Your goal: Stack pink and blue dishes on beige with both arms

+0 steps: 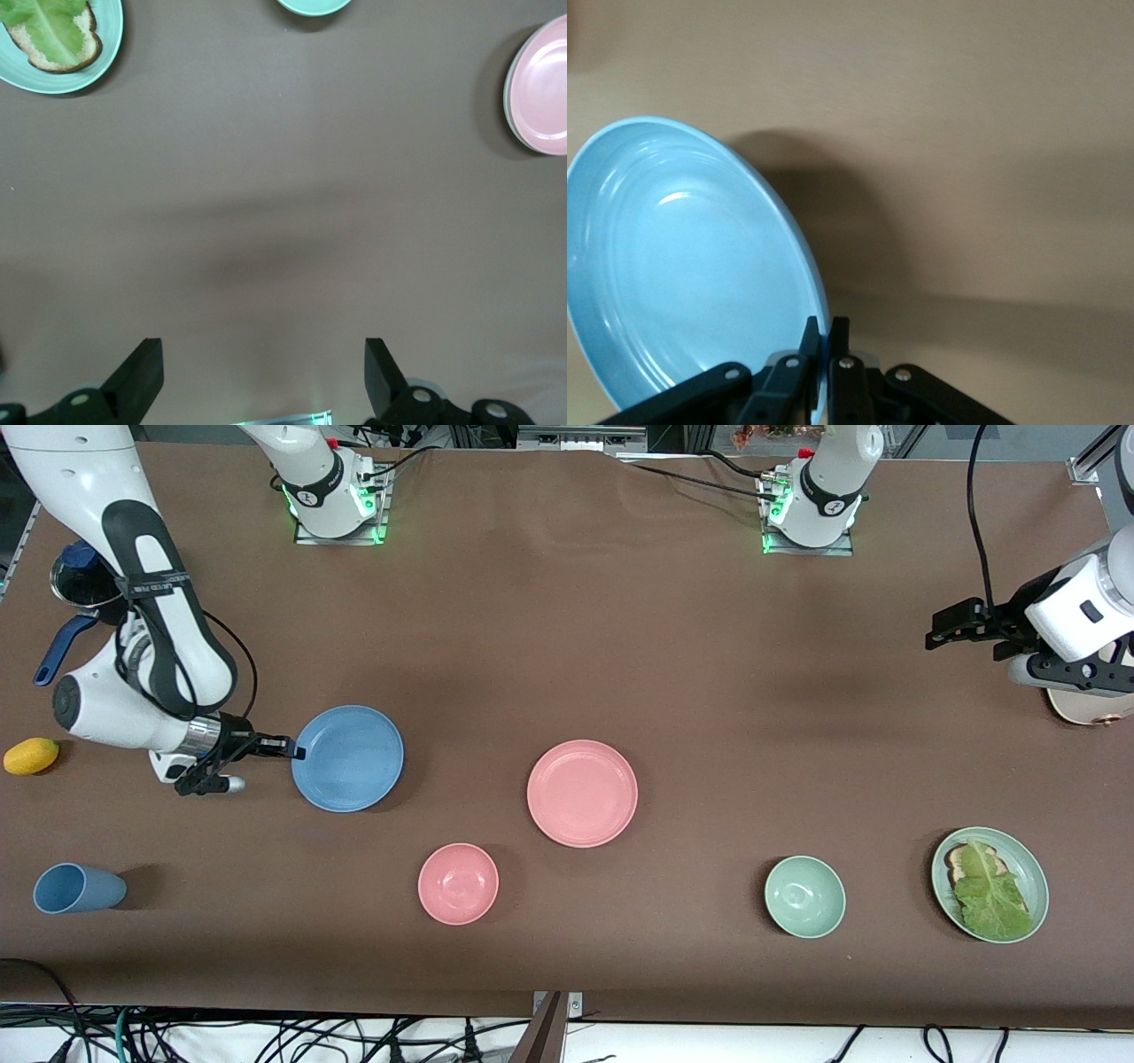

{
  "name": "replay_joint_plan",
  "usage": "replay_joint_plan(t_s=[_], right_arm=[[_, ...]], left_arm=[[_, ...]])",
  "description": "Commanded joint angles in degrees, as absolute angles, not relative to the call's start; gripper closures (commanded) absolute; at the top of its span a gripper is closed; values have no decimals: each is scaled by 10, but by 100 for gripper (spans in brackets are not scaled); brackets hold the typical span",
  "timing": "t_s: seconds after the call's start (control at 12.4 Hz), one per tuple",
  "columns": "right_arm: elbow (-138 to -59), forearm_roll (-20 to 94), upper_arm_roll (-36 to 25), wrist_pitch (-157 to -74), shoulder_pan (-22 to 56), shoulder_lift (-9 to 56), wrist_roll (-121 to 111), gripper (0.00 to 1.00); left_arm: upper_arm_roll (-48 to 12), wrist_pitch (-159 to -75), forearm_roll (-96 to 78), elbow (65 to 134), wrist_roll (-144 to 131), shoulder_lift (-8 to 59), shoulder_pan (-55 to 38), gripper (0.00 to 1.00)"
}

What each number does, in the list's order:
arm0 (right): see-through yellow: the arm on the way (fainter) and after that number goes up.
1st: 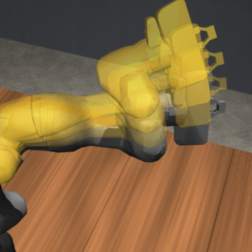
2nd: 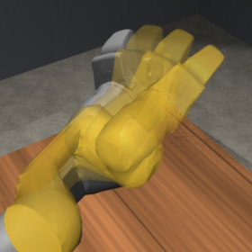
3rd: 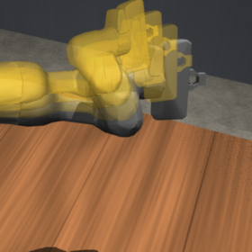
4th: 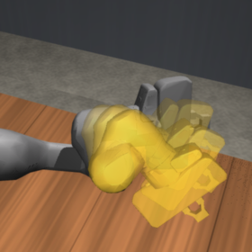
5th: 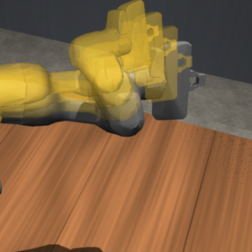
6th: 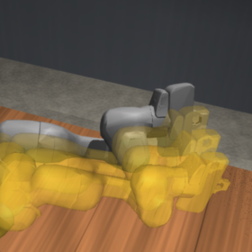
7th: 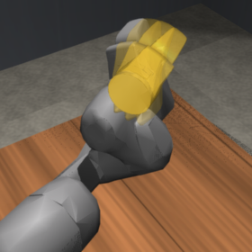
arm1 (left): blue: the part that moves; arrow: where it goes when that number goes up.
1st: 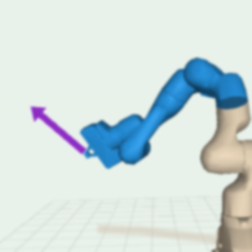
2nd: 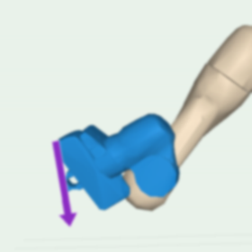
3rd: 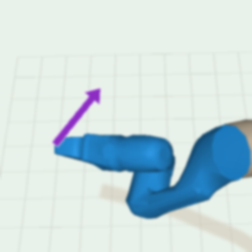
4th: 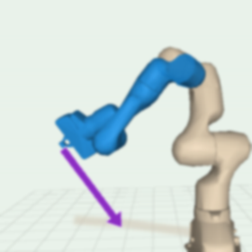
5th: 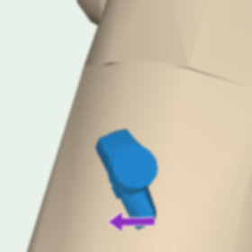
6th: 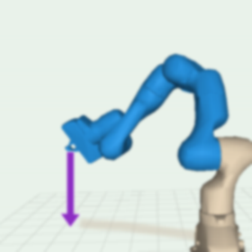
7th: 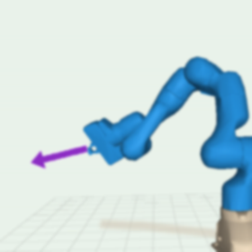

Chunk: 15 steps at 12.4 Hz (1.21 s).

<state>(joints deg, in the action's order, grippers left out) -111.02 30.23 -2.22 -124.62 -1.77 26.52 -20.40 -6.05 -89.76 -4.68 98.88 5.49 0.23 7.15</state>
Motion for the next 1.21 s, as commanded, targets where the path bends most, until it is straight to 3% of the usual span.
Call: replay_joint_plan(t_s=[0.0, 0.4, 0.89, 1.13], right_arm=[[-1037, 312, -5, -1118, -12, 248, -135, 100], [-946, 304, 13, -1098, 110, 257, 87, 100], [-905, 304, 11, -1271, 251, 337, 219, 100], [-852, 245, 11, -1300, 278, 390, 234, 100]], left_arm=[[-58, -921, -26, 1034, -19, -33, 63, 0], [-59, -925, 20, 1049, -42, -39, 38, 0], [-59, -939, 16, 1057, 21, -33, 48, 0], [-59, -947, 16, 1056, 23, -26, 55, 0]])
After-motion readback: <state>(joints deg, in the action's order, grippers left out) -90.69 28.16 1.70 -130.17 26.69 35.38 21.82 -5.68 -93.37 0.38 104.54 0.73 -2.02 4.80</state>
